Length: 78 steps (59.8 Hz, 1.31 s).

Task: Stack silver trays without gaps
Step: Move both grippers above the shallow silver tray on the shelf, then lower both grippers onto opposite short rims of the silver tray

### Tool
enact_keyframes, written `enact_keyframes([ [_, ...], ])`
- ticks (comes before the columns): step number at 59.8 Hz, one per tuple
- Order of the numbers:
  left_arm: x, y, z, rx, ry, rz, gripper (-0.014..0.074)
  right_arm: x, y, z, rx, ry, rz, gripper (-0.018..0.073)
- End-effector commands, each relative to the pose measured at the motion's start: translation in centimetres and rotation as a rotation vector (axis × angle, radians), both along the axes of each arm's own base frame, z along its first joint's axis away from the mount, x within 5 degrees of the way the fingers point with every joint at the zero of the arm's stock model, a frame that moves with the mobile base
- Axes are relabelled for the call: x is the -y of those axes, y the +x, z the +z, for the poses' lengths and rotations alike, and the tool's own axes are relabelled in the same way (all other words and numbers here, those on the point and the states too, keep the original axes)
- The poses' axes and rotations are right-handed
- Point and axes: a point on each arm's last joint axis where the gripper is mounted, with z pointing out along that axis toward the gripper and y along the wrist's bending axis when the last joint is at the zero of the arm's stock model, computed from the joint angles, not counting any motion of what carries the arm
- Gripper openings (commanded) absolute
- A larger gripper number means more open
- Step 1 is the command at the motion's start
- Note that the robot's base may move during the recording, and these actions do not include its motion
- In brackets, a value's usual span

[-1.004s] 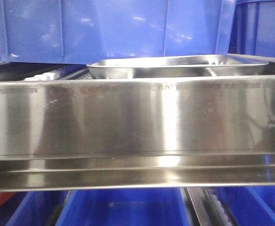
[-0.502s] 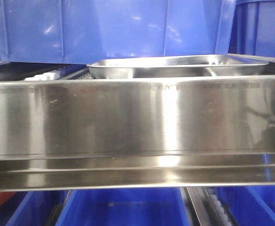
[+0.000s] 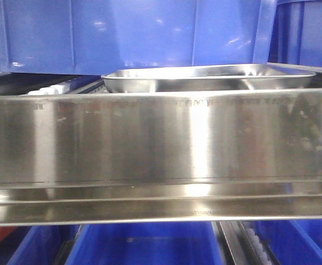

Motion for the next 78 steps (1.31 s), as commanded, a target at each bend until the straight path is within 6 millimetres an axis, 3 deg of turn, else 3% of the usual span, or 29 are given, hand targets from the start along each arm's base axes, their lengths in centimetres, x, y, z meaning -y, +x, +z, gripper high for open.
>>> enact_keyframes([
  [1, -0.2, 0.3, 2.1, -0.060, 0.097, 0.063, -0.0006, -0.1, -0.6, 1.1, 0.013, -0.017, 0.000, -0.0079],
  [12, -0.1, 2.4, 6.2, -0.185, 0.166, 0.081, -0.0006, -0.2, -0.9, 1.5, -0.001, -0.003, 0.011, -0.0079],
  [26, 1.1, 7.4, 9.0, -0.545, 0.272, -0.031, -0.0006, -0.7, 0.7, 4.5, -0.313, 0.067, 0.091, -0.0079],
  [33, 2.5, 10.5, 9.5, -0.686, 0.255, -0.173, -0.0010, -0.6, 2.9, 7.3, -0.453, 0.074, 0.107, -0.0079],
  [42, 3.9, 13.9, 9.7, -0.810, 0.237, -0.304, -0.0018, -0.6, 7.7, 10.7, -0.676, 0.115, 0.162, -0.0079],
  [50, 5.5, 16.2, 9.3, -0.827, 0.248, -0.379, -0.0019, -1.3, 12.5, 11.9, -0.963, 0.138, 0.307, -0.0079],
  [57, 7.9, 18.2, 7.9, -0.893, 0.270, -0.436, -0.0019, -2.0, 16.9, 12.2, -1.063, 0.145, 0.385, -0.0079],
  [62, 9.8, 19.6, 6.7, -0.935, 0.306, -0.435, -0.0019, -3.0, 18.9, 12.0, -1.107, 0.125, 0.435, -0.0079],
  [70, 13.3, 21.7, 4.6, -1.018, 0.346, -0.408, -0.0019, -5.3, 21.7, 10.7, -1.164, 0.072, 0.489, -0.0079],
  [78, 17.0, 24.2, 1.8, -1.105, 0.412, -0.419, -0.0019, -6.6, 24.0, 8.2, -1.271, 0.023, 0.367, -0.0078],
])
